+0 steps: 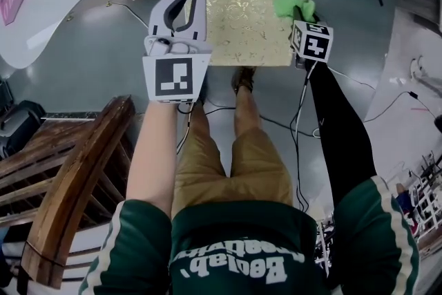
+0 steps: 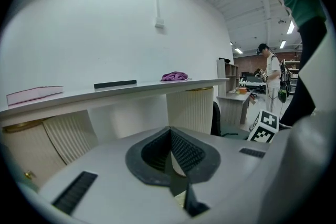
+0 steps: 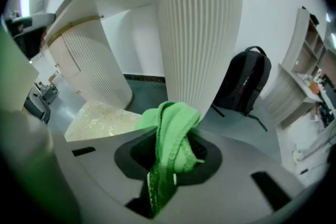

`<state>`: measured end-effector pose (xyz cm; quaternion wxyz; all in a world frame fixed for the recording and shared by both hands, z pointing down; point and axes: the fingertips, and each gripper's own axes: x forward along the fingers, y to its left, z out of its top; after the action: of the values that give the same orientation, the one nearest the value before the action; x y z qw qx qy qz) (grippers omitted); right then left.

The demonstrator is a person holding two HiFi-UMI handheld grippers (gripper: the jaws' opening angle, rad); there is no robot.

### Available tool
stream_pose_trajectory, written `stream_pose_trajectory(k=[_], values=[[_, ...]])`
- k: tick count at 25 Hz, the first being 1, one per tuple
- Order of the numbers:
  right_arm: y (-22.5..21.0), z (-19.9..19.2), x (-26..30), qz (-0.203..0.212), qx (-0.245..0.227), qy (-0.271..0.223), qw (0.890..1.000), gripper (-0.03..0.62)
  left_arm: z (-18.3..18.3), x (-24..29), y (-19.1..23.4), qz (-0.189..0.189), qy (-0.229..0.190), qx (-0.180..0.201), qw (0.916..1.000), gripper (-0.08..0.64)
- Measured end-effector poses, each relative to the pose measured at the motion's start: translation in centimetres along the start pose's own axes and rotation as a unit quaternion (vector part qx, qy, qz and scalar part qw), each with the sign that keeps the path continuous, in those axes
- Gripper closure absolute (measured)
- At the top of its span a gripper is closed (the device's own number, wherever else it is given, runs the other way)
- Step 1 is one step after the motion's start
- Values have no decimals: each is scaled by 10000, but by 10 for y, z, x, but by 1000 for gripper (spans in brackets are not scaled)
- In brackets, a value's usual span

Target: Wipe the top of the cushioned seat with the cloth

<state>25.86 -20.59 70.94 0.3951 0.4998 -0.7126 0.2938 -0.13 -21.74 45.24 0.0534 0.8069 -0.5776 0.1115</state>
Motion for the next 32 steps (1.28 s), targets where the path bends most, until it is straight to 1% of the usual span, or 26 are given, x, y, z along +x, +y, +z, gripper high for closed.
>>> stream_pose_trajectory(k=[3, 7, 12, 15, 17, 18, 19, 20, 21, 22, 26, 29, 32], values=[[53, 18, -21, 380, -75, -398, 9985, 518, -9, -12, 14, 123, 51, -51, 9999, 545], [147, 31, -41, 1024, -249, -658, 9923, 518, -18, -31, 35, 267, 86, -58, 9996, 545], [256, 36, -50, 1707, -385, -712, 9820, 518, -23, -58, 71, 433, 73, -63, 9990, 545], [303, 34, -43, 1938, -625, -610, 9771, 518, -29, -74, 96, 608, 74, -96, 9981, 545], [321, 23, -30, 1921, -829, -392, 9771, 518, -34, -85, 109, 672, 82, -138, 9976, 545], [326, 11, -20, 1872, -944, -142, 9777, 518, -37, -90, 113, 682, 107, -142, 9975, 545], [330, -7, -10, 1809, -1058, 209, 9776, 518, -42, -95, 116, 687, 147, -146, 9974, 545], [331, -26, 0, 1736, -1136, 576, 9765, 518, -46, -100, 120, 695, 191, -160, 9973, 545], [331, -42, 9, 1660, -1157, 829, 9758, 517, -51, -104, 124, 708, 228, -178, 9971, 545], [331, -50, 15, 1586, -1162, 910, 9763, 511, -54, -107, 128, 723, 253, -188, 9969, 545], [332, -50, 19, 1394, -1431, 775, 9768, 512, -63, -116, 139, 764, 317, -216, 9963, 545], [334, -49, 19, 1423, -1442, 756, 9763, 512, -63, -115, 142, 771, 326, -230, 9962, 545], [331, -49, 15, 1499, -1417, 770, 9755, 510, -58, -108, 133, 686, 287, -198, 9970, 545]])
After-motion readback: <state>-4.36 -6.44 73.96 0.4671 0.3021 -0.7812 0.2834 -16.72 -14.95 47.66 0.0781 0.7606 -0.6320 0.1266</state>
